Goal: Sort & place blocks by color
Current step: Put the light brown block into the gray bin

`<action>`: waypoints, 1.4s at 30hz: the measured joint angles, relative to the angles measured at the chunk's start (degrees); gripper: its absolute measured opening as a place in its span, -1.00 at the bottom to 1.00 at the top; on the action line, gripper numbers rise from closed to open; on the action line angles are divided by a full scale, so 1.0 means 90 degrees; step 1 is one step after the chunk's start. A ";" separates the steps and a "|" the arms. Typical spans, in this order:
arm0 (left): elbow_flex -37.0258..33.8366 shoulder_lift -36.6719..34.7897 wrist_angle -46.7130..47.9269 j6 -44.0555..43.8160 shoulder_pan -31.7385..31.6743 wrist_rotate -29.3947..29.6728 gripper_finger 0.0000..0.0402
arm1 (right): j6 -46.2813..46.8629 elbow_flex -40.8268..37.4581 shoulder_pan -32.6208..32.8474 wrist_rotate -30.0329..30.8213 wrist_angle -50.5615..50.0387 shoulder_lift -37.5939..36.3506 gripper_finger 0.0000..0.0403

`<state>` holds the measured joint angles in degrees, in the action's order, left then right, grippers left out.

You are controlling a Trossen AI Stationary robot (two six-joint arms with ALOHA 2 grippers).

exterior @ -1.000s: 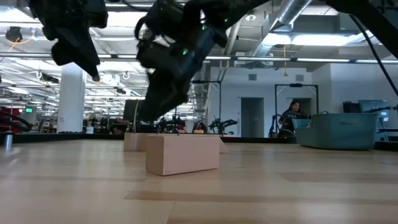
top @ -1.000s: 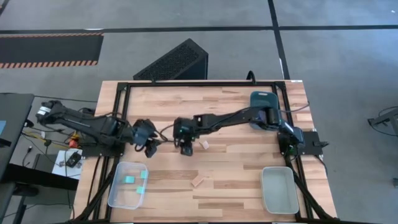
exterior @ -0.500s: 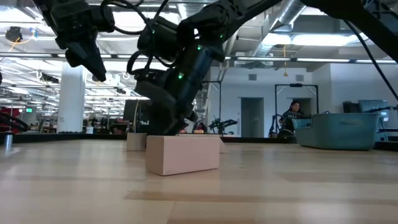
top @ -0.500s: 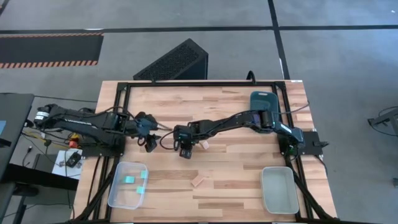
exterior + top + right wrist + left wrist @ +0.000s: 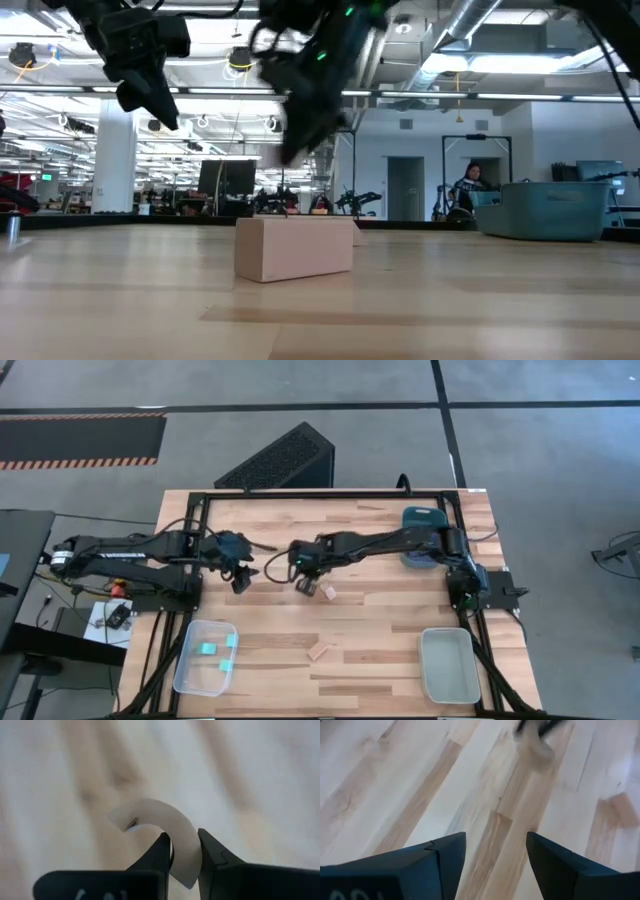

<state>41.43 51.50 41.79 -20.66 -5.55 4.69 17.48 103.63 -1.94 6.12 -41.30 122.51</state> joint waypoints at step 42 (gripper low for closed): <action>-0.0002 0.0695 -0.7074 -0.2196 0.0699 0.2553 -0.03 | 0.3411 -0.3917 0.2830 0.2962 -0.2864 -0.6573 -0.68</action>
<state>41.41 57.75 -21.87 -40.42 0.74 27.67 48.18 68.38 23.53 32.78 -67.08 63.35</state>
